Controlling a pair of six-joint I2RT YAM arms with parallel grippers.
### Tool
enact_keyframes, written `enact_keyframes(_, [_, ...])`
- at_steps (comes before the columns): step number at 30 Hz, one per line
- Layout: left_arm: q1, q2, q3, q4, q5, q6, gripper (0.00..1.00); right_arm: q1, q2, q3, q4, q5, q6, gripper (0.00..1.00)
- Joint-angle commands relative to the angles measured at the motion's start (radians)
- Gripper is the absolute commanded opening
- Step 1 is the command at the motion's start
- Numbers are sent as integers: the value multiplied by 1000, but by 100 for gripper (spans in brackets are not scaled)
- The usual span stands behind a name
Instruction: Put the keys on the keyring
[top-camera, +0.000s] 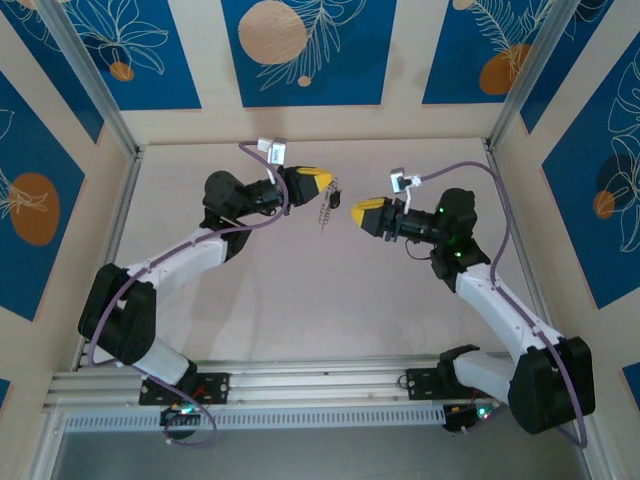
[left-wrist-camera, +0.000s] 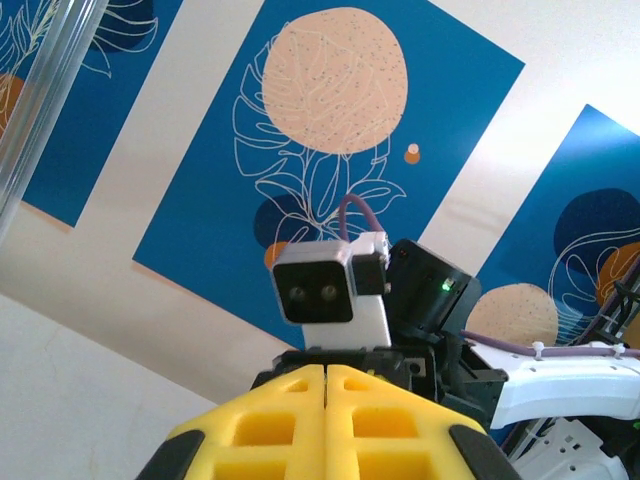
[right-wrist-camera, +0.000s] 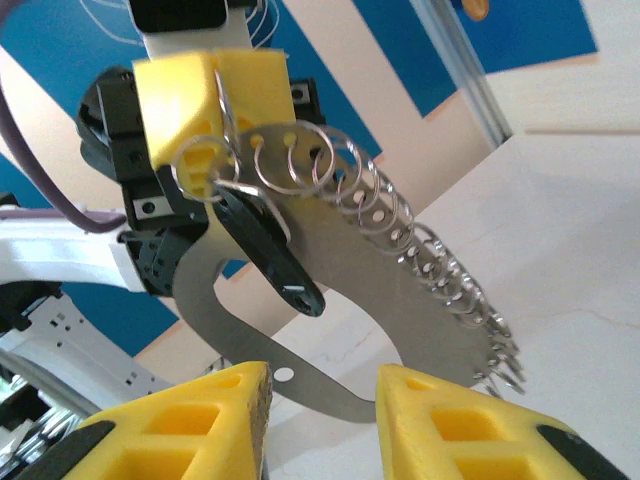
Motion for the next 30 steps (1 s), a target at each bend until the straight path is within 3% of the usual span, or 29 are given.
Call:
enact_keyframes(1, [-12,-28,-4,80,-12,-15,0,-20,-46,13,-10,15,6,36])
enact_keyframes(8, [-20,-15,-7,103,-18,-27,0,22,-1,106,57,121,59,45])
enact_keyframes(19, [-40,-6,-16,140,-77,-48,0,77,116,126,301,229,191,44])
enact_keyframes(30, [-48,-2,-37,148,-127,-39,0,120,118,106,369,308,204,40])
